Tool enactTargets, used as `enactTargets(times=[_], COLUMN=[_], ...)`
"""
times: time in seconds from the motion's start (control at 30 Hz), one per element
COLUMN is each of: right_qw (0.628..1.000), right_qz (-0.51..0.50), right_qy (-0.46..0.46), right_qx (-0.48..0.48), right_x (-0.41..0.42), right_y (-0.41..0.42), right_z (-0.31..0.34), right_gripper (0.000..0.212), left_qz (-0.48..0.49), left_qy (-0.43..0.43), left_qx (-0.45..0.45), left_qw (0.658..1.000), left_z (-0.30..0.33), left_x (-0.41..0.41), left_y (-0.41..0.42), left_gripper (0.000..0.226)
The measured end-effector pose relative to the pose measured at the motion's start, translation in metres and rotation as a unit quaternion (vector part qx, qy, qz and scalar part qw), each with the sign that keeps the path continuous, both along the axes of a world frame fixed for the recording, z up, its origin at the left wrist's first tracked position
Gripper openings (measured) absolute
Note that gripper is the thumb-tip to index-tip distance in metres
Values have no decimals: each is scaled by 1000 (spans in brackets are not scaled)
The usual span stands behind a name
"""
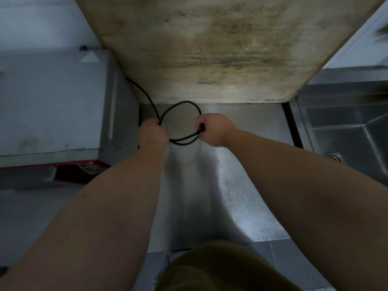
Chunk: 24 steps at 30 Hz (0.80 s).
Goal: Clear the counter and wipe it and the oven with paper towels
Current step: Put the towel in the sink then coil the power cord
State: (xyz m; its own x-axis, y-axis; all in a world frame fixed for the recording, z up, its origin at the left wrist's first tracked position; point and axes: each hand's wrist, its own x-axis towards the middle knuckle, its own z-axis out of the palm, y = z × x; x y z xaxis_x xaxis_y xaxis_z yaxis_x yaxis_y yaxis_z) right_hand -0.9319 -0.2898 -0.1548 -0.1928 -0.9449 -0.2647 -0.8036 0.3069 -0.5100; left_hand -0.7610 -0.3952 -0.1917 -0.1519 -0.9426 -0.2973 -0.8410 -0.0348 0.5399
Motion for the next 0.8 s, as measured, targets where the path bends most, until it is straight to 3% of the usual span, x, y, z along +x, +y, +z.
enactTargets(times=[0.4,0.67,0.8], right_qw=[999,999,999], right_qz=[-36,-24,12], right_qy=[16,24,47], right_qx=[-23,-25,23], right_x=[26,38,40], right_y=[-19,-30,-25], right_z=[-14,-23,-33], right_gripper=[20,25,28], left_qz=[55,62,36], left_qy=[68,128,151], left_qx=[63,-30,-83], left_qw=[994,989,984], left_z=[-7,14,22], left_x=[28,34,34], left_y=[0,8,18], left_gripper=[32,29,27])
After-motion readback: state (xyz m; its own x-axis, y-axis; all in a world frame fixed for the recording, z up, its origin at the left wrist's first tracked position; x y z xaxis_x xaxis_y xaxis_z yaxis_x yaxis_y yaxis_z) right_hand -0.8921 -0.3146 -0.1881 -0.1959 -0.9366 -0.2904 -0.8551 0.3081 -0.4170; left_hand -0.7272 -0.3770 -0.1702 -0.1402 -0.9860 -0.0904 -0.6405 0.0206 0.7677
